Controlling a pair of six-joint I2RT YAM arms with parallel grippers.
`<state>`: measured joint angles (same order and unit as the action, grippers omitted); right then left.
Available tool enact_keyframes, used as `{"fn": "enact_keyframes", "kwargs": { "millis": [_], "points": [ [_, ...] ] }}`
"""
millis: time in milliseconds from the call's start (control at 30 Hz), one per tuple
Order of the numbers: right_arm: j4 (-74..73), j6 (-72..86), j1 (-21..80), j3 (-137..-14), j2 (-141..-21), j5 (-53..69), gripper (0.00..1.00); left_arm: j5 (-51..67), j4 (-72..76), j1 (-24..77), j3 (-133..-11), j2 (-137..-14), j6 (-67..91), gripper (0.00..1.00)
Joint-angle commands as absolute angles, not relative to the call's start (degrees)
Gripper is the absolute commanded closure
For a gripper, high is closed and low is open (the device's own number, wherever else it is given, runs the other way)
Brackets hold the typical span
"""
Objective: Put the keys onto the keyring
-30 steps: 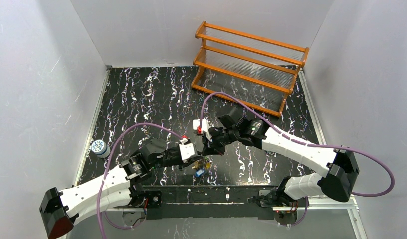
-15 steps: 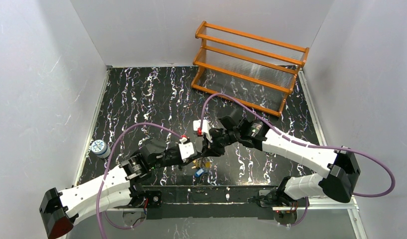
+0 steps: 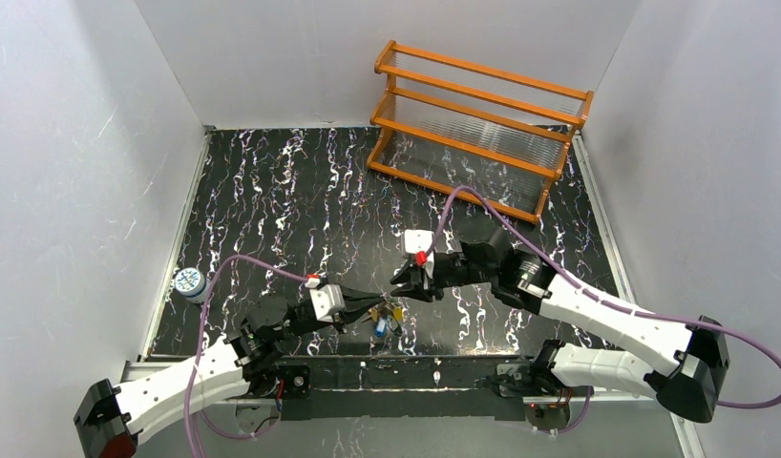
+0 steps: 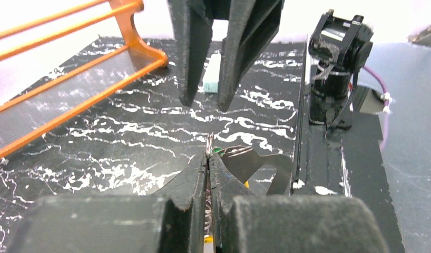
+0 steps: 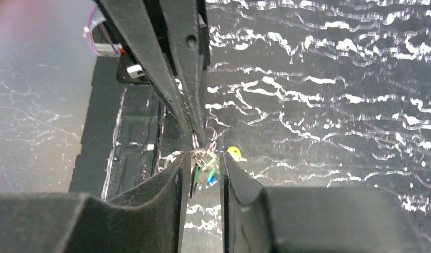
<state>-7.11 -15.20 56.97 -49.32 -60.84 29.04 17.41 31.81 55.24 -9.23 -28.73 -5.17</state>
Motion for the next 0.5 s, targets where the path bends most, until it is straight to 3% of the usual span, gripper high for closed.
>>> {"fn": "enact_keyframes", "kwargs": {
  "millis": [0, 467],
  "points": [
    [1.89, -15.42, 56.81, -46.65, -57.99, 34.38, 0.67, 18.20, 46.30, 55.37, -8.03, -27.43, -2.24, 1.00],
    [1.40, -15.89, 56.80, -45.32, -61.12, 34.95, 0.69, 20.44, 49.45, 55.37, -7.73, -26.24, -2.25, 1.00]
  ]
}}
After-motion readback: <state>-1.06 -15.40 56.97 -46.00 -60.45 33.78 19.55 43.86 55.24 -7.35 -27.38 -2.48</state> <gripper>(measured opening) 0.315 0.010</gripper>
